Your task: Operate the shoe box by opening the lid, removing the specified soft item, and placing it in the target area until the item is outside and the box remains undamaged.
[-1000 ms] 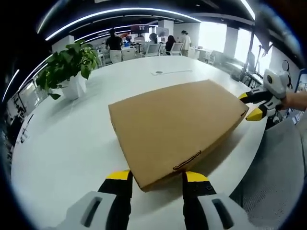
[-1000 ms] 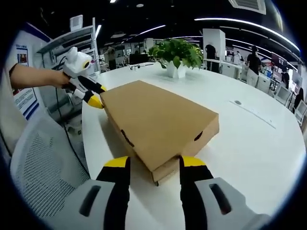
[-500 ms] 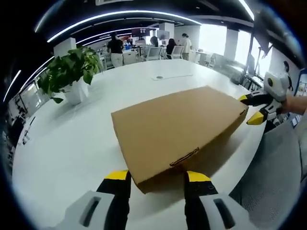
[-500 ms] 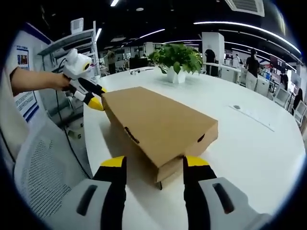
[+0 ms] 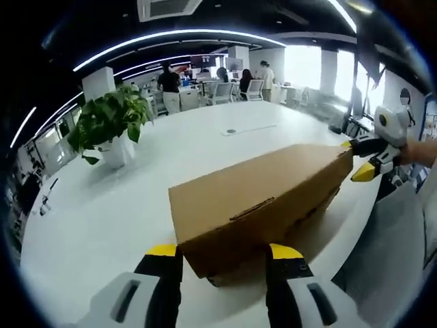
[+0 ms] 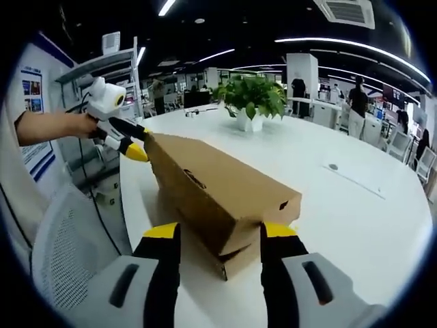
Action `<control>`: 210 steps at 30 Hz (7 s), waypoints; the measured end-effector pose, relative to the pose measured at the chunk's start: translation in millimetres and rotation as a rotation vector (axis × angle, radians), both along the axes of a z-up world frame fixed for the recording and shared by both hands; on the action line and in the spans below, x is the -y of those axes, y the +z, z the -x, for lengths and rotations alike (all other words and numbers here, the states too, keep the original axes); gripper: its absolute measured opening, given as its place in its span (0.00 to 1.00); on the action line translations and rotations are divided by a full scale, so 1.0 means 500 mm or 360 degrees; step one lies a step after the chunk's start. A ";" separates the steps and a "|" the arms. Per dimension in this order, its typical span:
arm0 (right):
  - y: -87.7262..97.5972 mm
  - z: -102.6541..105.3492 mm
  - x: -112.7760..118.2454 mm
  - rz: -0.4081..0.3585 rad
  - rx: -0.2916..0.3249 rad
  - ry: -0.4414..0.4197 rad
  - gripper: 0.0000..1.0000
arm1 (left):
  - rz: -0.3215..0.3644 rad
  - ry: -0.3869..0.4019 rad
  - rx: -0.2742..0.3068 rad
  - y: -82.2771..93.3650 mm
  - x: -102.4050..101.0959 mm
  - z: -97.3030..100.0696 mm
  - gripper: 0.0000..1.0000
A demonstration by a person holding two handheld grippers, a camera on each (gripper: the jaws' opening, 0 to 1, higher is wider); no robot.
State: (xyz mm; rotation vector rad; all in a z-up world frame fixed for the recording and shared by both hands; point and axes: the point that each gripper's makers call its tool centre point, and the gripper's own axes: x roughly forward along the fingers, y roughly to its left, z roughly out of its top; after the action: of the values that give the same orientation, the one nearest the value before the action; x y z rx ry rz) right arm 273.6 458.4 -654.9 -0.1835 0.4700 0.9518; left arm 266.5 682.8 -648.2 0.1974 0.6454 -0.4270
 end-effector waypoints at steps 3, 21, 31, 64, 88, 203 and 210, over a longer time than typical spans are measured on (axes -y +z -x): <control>0.017 -0.006 -0.003 -0.0024 0.0021 -0.0010 0.45 | 0.0007 0.0014 0.0045 0.015 0.000 -0.007 0.49; 0.085 -0.058 -0.006 -0.0072 0.0143 -0.0030 0.47 | 0.0020 0.0084 0.0253 0.095 -0.016 -0.080 0.39; 0.106 -0.095 -0.005 -0.0051 0.0218 -0.0018 0.46 | 0.0017 0.0160 0.0347 0.126 -0.033 -0.127 0.27; 0.089 -0.196 0.037 -0.0087 0.0240 -0.0199 0.21 | 0.0008 0.0360 0.0431 0.157 -0.081 -0.245 0.02; -0.050 -0.234 0.055 0.0159 0.0096 -0.0272 0.05 | 0.0017 0.0368 0.0444 0.157 -0.078 -0.296 0.02; -0.044 -0.281 0.063 0.0212 -0.0072 -0.0215 0.20 | 0.0117 0.0410 0.0032 -0.022 -0.065 -0.258 0.15; -0.043 -0.240 0.063 0.0217 -0.0144 -0.0157 0.29 | 0.0148 0.0374 -0.0027 -0.024 -0.042 -0.227 0.19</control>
State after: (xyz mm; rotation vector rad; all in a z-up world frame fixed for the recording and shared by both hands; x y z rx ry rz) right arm 393.4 426.7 -676.6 -0.2393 0.6227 0.8343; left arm 380.1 703.7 -660.2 0.0284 0.6555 -0.2321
